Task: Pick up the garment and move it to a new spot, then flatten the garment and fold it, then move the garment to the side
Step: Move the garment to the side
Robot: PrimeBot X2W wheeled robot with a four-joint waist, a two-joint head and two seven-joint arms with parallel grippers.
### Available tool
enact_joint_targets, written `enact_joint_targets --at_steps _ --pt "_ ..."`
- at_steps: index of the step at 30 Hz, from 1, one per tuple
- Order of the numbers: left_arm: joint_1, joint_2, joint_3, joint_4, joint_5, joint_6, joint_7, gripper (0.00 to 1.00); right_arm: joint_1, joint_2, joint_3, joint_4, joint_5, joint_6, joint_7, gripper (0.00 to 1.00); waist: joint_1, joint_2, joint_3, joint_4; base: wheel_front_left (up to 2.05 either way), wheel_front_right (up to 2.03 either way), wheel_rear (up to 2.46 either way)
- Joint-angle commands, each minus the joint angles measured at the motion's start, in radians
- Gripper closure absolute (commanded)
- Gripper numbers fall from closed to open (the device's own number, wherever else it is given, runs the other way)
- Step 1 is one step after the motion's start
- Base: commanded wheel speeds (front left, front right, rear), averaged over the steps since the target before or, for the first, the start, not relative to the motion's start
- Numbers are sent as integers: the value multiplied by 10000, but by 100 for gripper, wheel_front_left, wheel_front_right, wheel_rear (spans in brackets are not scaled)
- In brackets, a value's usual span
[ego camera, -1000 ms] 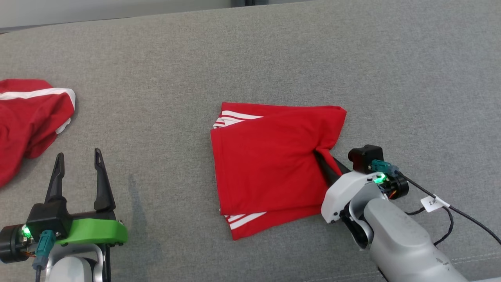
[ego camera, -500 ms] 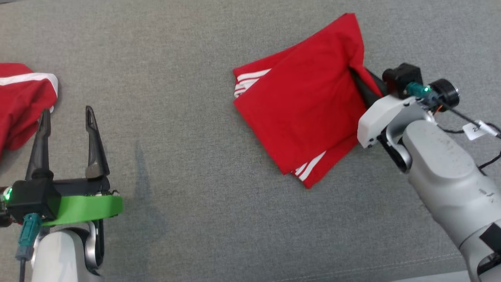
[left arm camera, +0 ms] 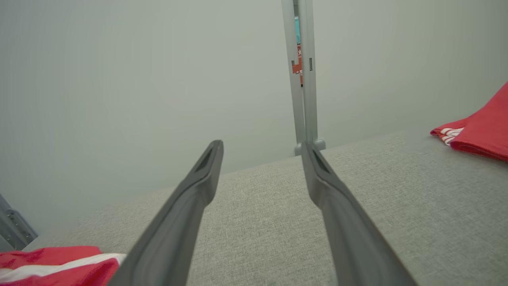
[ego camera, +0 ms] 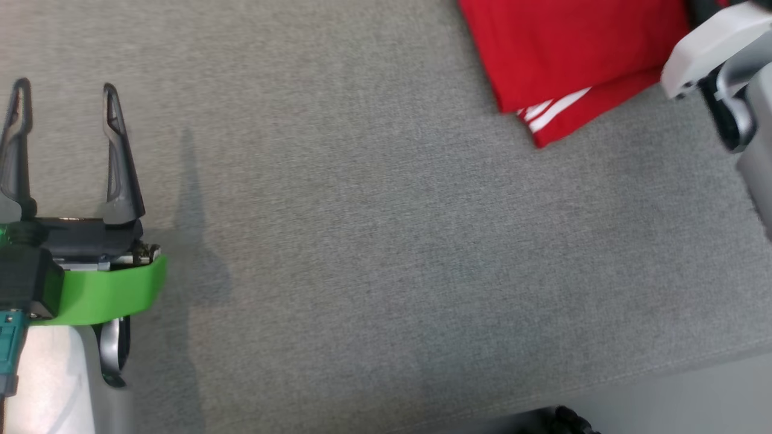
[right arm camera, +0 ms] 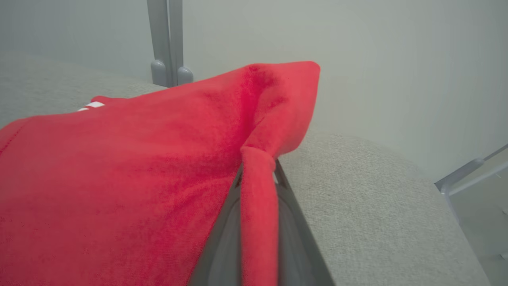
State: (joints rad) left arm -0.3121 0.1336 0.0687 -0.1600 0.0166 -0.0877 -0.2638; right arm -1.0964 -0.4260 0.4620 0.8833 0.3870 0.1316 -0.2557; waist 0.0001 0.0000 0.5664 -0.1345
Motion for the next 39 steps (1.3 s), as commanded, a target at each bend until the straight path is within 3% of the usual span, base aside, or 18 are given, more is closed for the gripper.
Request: enact_joint_targets --at_steps 1,9,18,27,28,29,34,39 --pt "-254 182 -2 -120 93 -31 -4 0 -284 -128 -83 74 108 -18 -49 100 -1 0 995 -905 0 0 0" --pt "-574 561 -281 -601 299 -89 -4 0 -1135 -1050 -450 728 203 -18 -98 100 -1 0 1640 -1232 0 0 0" --pt "-586 801 -389 -1181 353 -57 -4 0 -2072 -1809 -176 1592 205 -18 8 100 -1 0 2012 -1203 0 0 0" --pt "-567 905 -421 -1428 295 15 -3 0 -2881 -1812 273 2231 108 -18 -11 100 -1 0 2301 -1103 0 0 0" --pt "-604 912 -433 -1421 282 27 -3 0 -3001 -1864 266 2372 40 -18 -27 59 -1 0 2329 -1073 0 0 0" --pt "-631 909 -437 -1408 261 44 -3 0 -3101 -1900 253 2484 -47 -18 -35 0 -1 0 2343 -1049 0 0 0" --pt "-571 839 -416 -1183 112 170 -3 0 -3338 -1875 76 3032 -594 -18 -104 0 -1 0 2130 -876 0 0 0" --pt "-241 737 -307 -842 -74 312 -3 0 -2890 -1789 -583 2237 -857 -18 -97 0 -1 0 1538 -747 0 0 0"
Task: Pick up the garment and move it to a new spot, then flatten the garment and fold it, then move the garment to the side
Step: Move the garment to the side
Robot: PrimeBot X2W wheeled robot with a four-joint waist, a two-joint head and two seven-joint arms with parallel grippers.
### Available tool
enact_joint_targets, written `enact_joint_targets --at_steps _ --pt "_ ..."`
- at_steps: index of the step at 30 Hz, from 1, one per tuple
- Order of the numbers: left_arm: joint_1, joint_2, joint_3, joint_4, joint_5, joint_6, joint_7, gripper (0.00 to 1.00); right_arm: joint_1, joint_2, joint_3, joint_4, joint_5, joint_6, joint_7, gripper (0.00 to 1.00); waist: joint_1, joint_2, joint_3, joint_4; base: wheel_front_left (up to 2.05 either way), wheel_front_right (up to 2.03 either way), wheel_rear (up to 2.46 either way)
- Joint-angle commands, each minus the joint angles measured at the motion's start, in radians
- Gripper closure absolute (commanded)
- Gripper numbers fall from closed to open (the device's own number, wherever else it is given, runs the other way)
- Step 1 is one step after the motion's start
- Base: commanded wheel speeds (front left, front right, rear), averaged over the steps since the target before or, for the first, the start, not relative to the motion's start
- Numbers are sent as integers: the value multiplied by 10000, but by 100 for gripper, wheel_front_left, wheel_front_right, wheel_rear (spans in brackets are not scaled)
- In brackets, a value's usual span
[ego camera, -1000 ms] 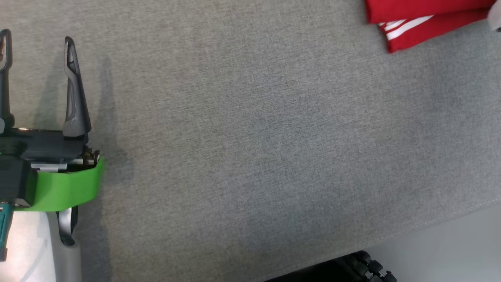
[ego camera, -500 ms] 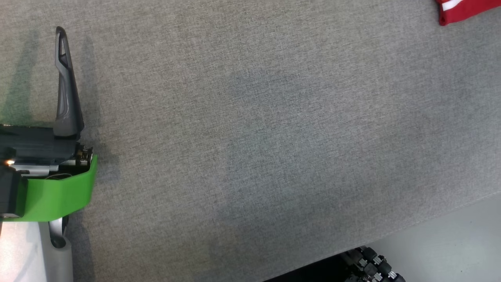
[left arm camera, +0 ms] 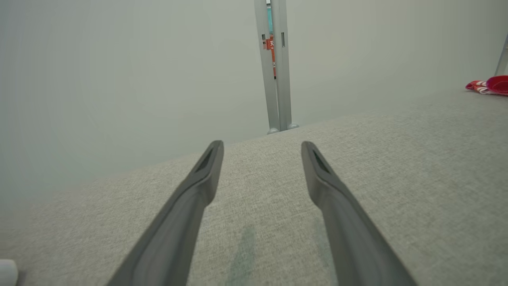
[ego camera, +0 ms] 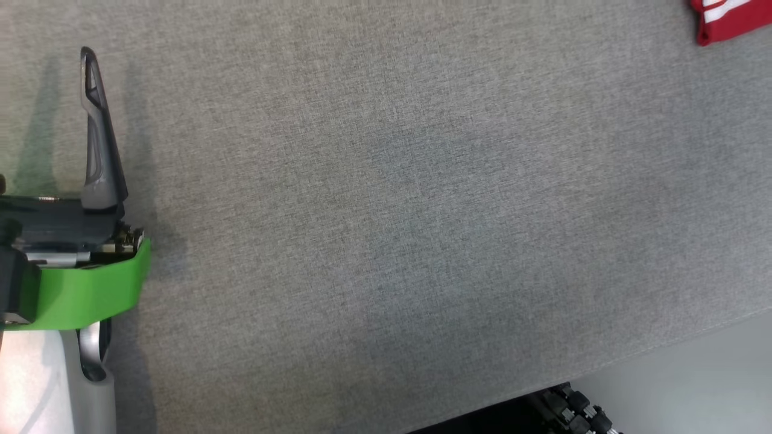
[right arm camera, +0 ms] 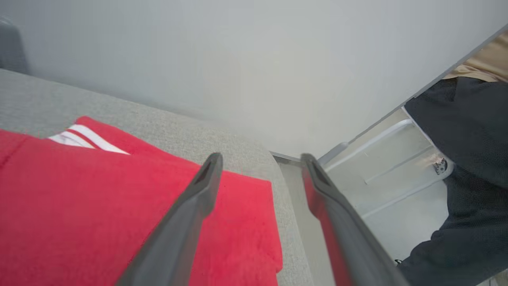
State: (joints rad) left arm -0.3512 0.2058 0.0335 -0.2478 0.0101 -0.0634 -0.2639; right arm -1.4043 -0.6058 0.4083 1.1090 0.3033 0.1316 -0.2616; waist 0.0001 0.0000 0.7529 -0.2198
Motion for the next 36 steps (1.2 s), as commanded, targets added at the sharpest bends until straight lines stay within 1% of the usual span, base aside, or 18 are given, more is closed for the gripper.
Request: enact_joint_targets --at_steps 1,4,9,11,12,15,21,28,36 --pt "239 -5 82 116 -65 97 -1 0 330 42 -213 -246 -69 -18 -36 0 -1 0 -464 131 0 0 0" --pt "549 -110 221 474 -286 187 -1 0 1018 279 -893 -1417 -182 -18 -33 0 -1 0 -1099 289 0 0 0" --pt "1115 -306 532 1015 -538 329 -1 0 2451 910 -1578 -3257 -436 -18 -33 0 -1 0 -2096 509 0 0 0" --pt "1387 -409 655 1191 -639 389 -1 0 3094 1262 -1772 -3931 -459 -18 -35 0 -1 0 -2515 605 0 0 0" --pt "1686 -478 778 1388 -704 417 -1 0 3766 1614 -1858 -4509 -551 -18 -35 0 -1 0 -2909 687 0 0 0" --pt "2088 -597 919 1599 -756 460 -3 0 4694 2118 -1926 -5287 -565 -18 -36 0 -1 0 -3476 817 0 0 0" --pt "2720 -814 1070 2141 -815 414 -1 0 6554 2924 -1935 -6353 -469 -18 -36 0 -1 0 -4433 1039 0 0 0" --pt "3050 -991 983 2856 -745 301 -1 0 8488 3373 -1941 -7123 -308 -18 -37 0 -1 0 -5298 1232 0 0 0" --pt "3247 -1122 937 3435 -752 209 -1 0 10389 3846 -2396 -7802 -256 -16 -37 0 -1 0 -5976 1333 0 0 0"
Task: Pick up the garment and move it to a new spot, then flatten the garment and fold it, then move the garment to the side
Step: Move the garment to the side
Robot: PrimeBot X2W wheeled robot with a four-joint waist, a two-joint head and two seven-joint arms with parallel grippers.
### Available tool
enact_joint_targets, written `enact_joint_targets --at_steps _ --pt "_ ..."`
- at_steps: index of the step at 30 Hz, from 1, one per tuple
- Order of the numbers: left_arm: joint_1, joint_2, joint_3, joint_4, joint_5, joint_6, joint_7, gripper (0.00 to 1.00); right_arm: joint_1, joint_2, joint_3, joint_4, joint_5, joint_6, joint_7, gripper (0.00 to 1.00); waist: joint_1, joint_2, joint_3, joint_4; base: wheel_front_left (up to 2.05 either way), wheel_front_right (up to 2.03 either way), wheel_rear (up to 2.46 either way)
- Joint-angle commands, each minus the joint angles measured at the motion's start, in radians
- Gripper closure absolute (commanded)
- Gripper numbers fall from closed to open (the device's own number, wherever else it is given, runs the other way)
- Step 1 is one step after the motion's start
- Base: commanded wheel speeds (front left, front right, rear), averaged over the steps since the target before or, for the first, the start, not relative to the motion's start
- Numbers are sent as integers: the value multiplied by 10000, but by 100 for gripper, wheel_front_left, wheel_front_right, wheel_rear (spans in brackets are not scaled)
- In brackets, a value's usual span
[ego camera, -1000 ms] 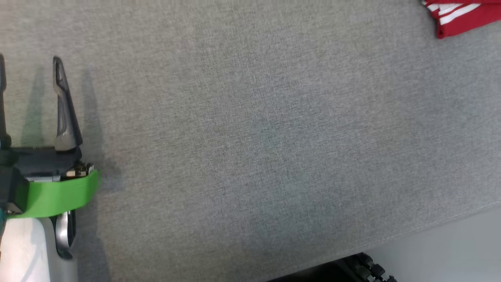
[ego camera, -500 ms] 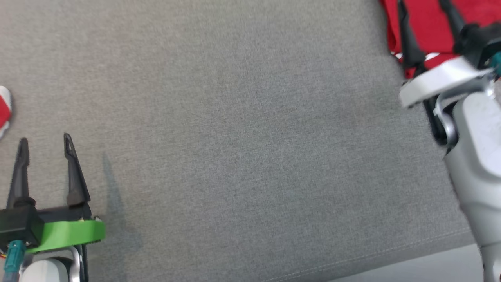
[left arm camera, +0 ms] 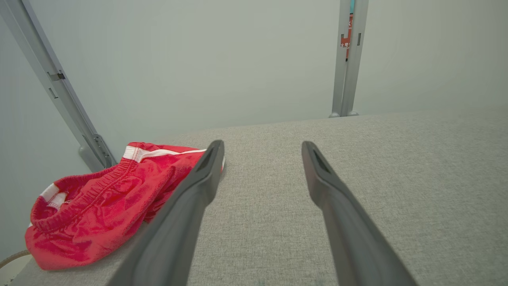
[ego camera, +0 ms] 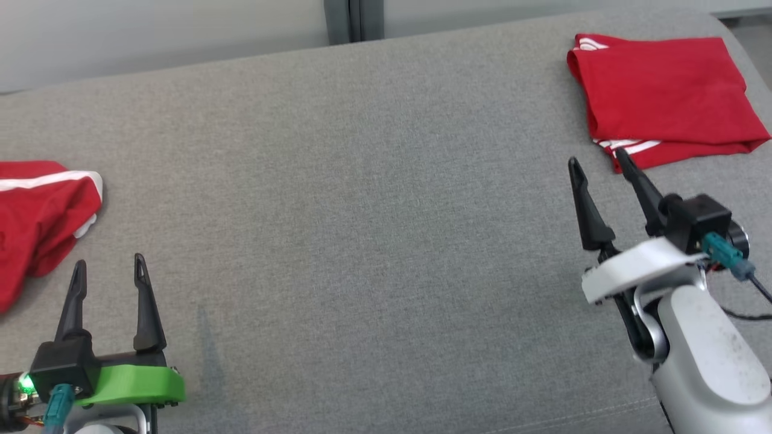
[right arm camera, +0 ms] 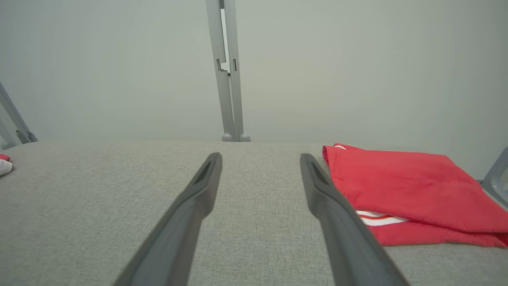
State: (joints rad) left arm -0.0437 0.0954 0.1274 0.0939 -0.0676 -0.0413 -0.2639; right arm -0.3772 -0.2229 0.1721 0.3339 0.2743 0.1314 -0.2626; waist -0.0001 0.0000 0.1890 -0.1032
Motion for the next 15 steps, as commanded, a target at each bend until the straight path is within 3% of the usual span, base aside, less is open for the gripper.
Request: enact_joint_targets --at_steps 1,15 --pt "193 -28 -3 71 25 -13 -1 0 326 81 -116 -139 25 -14 -27 0 1 0 -409 190 0 0 0" --pt "81 -20 102 771 4 -237 -1 0 1992 818 -944 -850 -591 -14 -28 0 1 0 -782 511 0 0 0"
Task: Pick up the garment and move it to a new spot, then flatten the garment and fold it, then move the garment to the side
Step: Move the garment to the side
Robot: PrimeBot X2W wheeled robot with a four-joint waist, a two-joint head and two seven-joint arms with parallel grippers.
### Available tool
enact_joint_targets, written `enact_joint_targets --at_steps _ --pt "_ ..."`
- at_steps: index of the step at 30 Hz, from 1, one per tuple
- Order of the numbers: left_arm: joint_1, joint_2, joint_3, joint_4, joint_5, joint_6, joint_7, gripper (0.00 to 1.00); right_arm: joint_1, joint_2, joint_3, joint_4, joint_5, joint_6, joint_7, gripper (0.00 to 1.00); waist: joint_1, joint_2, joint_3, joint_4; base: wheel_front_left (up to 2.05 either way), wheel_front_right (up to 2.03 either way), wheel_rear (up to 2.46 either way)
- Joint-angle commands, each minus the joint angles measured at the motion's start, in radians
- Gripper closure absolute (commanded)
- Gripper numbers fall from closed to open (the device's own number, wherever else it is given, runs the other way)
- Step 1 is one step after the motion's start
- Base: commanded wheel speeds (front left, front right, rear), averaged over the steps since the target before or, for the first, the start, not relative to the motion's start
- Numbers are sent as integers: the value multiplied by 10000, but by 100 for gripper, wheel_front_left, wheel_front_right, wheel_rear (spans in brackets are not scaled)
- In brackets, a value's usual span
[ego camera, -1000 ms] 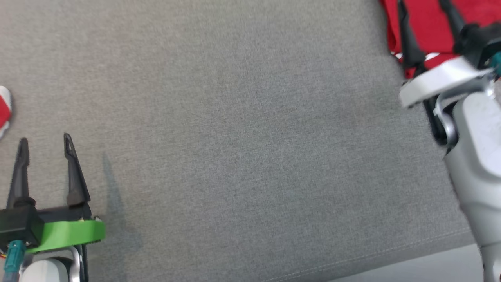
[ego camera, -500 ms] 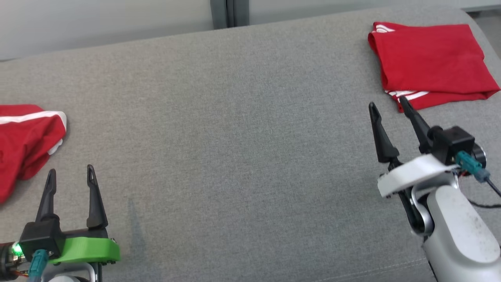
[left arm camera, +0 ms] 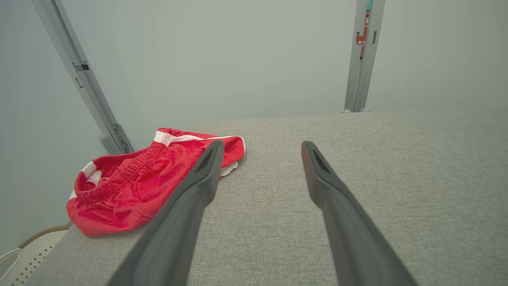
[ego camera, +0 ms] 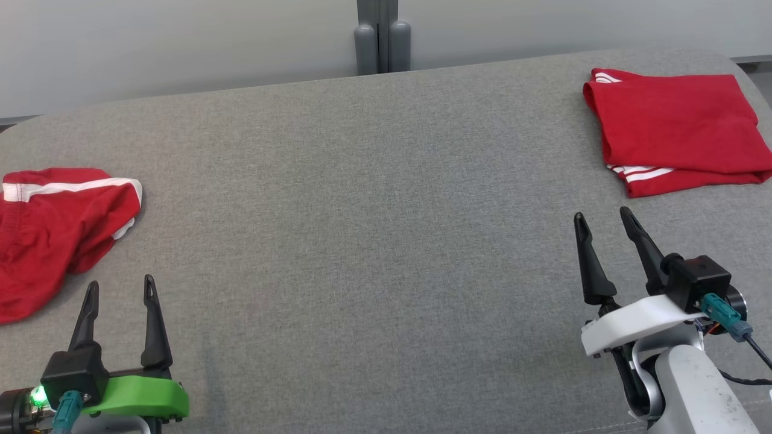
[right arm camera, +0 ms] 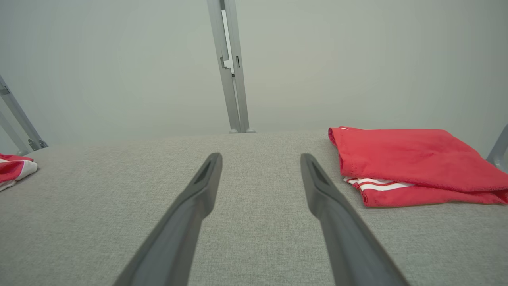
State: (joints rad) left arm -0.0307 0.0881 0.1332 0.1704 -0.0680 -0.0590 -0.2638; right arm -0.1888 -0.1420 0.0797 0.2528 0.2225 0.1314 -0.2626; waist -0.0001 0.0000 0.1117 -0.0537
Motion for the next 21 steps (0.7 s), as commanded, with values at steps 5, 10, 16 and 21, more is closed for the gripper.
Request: enact_joint_targets --at_steps 5,10,16,21 --pt "-110 107 140 168 4 -106 -3 0 284 201 -151 -54 -165 -14 -28 0 1 0 -30 -12 0 0 0" --pt "-117 84 181 191 50 -121 -3 0 259 253 -186 -71 -205 -15 -28 0 1 0 7 -64 0 0 0" --pt "-222 59 182 192 92 -147 -3 0 155 292 -263 -113 -231 -15 -28 0 1 0 100 -57 0 0 0" --pt "-250 78 236 169 78 -125 -3 0 38 291 -148 -136 -262 -15 -28 0 1 0 175 -3 0 0 0"
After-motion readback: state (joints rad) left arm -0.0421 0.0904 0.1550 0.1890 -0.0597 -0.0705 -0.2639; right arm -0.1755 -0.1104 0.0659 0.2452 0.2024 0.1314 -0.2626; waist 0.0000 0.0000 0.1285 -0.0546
